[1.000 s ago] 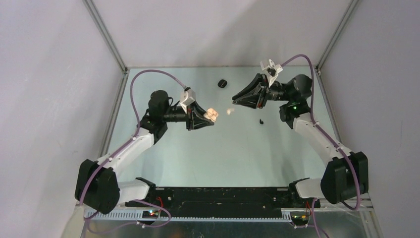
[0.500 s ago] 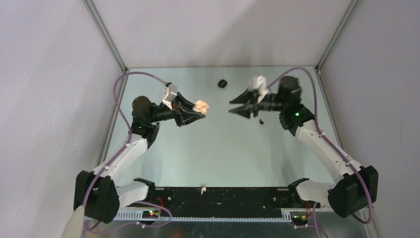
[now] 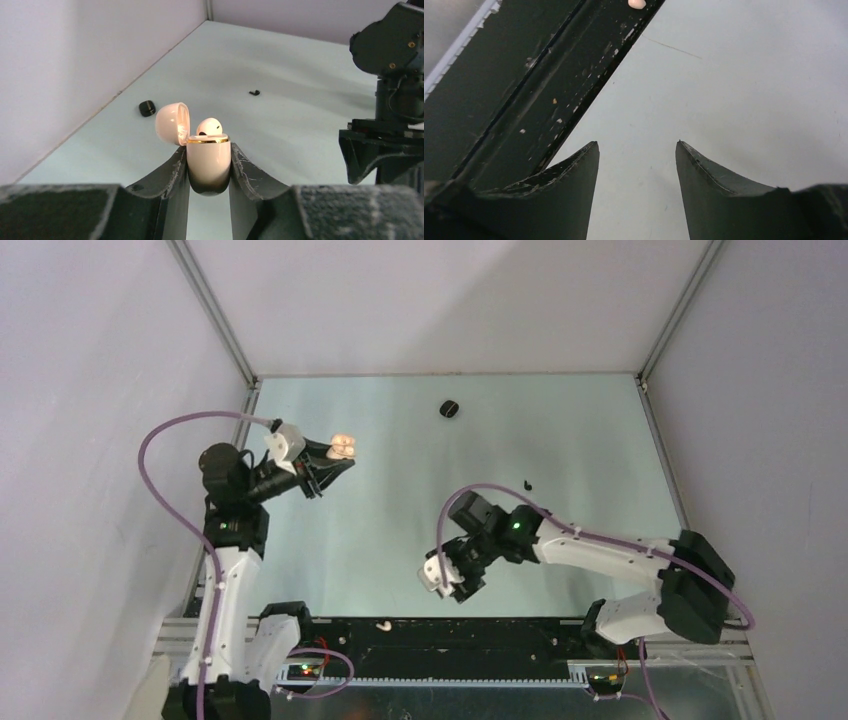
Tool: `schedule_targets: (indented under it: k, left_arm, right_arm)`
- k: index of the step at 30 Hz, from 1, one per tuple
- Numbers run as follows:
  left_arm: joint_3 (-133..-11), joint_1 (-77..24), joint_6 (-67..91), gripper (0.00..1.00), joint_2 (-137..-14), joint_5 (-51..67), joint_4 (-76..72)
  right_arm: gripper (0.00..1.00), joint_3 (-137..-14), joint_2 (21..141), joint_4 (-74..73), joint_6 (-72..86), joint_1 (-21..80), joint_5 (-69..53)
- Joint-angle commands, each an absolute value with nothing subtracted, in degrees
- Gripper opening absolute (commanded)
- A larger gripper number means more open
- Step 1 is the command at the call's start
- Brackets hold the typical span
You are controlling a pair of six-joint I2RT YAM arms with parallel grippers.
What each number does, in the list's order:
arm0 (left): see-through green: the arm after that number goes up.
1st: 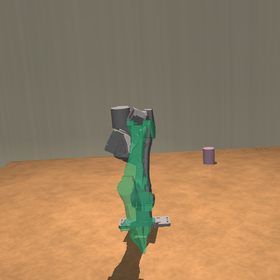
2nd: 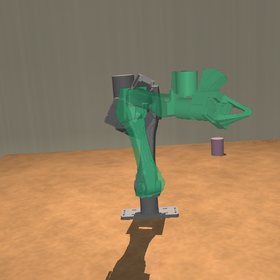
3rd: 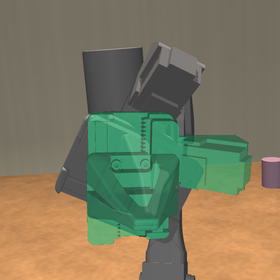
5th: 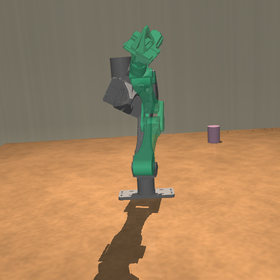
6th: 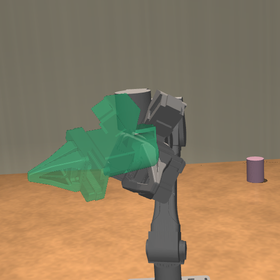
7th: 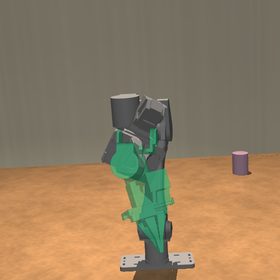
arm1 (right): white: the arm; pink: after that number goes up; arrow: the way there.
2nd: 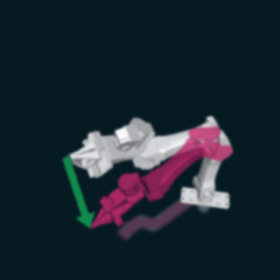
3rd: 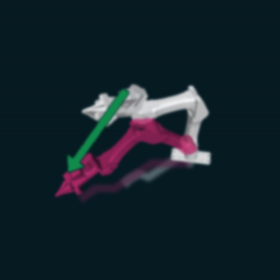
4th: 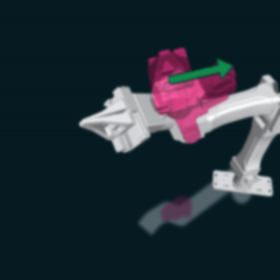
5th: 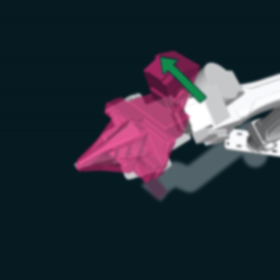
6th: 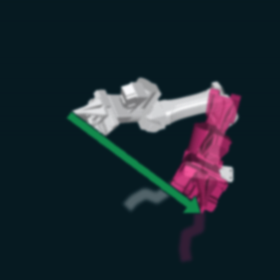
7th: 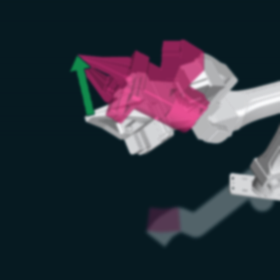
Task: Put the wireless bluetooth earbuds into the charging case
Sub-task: Pick up the earbud from the center of the board.
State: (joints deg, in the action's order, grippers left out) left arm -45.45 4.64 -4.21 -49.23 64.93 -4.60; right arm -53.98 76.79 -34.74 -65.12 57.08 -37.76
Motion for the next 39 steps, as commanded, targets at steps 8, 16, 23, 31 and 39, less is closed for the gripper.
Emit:
schedule_targets:
  k: [8, 16, 23, 31, 39]
  left_arm:
    - [-40.9, 10.7, -15.1, 0.13, -38.6, 66.3, 5.8]
    - [-39.1, 11.0, -13.7, 0.13, -36.7, 65.6, 1.9]
    - [-39.0, 11.0, -11.4, 0.13, -36.4, 66.6, 0.4]
    - [-37.2, 11.1, -9.5, 0.13, -34.9, 67.2, -3.0]
    - [-37.2, 11.4, -9.2, 0.14, -34.4, 67.5, -3.3]
  right_arm:
    - [0.58, -61.1, 90.7, -18.2, -51.3, 70.3, -30.9]
    - [0.61, -55.7, 93.8, -8.5, -48.2, 75.1, -30.1]
    - [0.57, -55.7, 99.8, -3.6, -50.4, 78.4, -24.9]
    - [0.52, -55.7, 103.2, -0.6, -50.2, 80.0, -20.8]
    - [0.44, -55.7, 104.9, 0.7, -53.0, 80.9, -20.5]
